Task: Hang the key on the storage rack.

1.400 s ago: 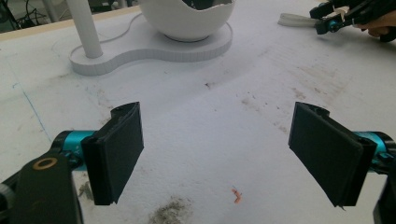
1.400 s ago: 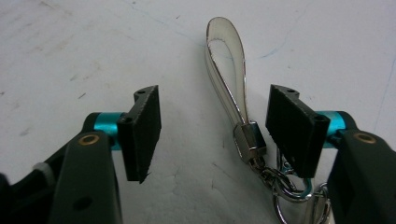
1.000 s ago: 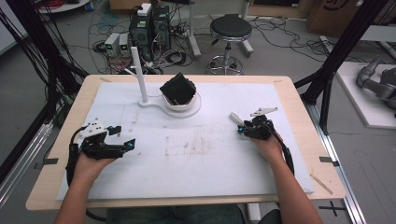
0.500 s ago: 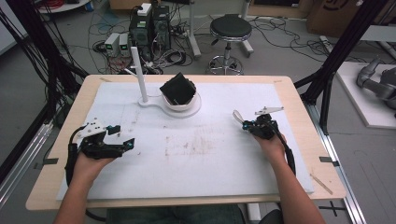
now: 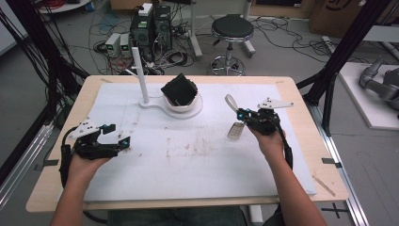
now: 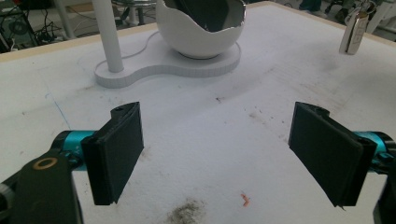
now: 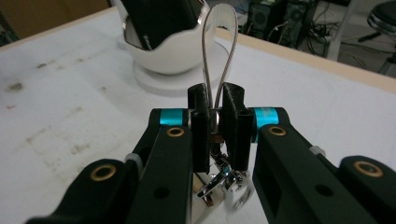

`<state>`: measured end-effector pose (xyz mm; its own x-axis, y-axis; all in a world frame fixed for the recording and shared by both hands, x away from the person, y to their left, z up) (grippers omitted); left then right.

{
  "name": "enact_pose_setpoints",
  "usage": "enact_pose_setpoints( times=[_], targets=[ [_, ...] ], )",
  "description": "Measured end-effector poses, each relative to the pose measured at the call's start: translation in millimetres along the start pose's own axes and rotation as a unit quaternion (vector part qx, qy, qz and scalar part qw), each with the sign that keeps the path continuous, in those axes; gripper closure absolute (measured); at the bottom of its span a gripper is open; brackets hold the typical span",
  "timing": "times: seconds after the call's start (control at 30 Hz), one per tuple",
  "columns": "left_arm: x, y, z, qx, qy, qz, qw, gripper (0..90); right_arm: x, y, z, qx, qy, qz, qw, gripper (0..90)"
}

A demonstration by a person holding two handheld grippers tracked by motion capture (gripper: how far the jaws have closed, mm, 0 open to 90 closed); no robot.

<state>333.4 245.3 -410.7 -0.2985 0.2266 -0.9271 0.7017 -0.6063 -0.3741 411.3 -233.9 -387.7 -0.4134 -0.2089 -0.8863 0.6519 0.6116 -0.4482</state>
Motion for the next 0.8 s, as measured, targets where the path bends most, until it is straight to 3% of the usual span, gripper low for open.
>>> enact_pose_setpoints(
  times=[0.27,0.8],
  targets=[
    [-1.0,-3.3,-1.7,-0.004,-0.001,0.003,1.0,17.9,-31.3,10.7,-29.9,-0.026,-0.024,0.028,0.999,82.9],
    [-3.4,-8.5,-0.2,-0.01,0.014,0.001,0.9998,17.9,-83.5,45.3,-74.9,-0.048,-0.079,0.029,0.9953,82.8]
  ],
)
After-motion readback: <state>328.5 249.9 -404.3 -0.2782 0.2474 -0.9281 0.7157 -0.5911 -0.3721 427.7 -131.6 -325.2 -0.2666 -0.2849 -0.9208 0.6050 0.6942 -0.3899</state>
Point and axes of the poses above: each handheld gripper's, and its own axes: y roughly forward along the jaws, x roughly out of its underside, z roughly to its right, the point moved 4 cm from there along y, roughly forward along the jaws, and after that the axes turned 4 degrees about y, right-handed, at the moved point
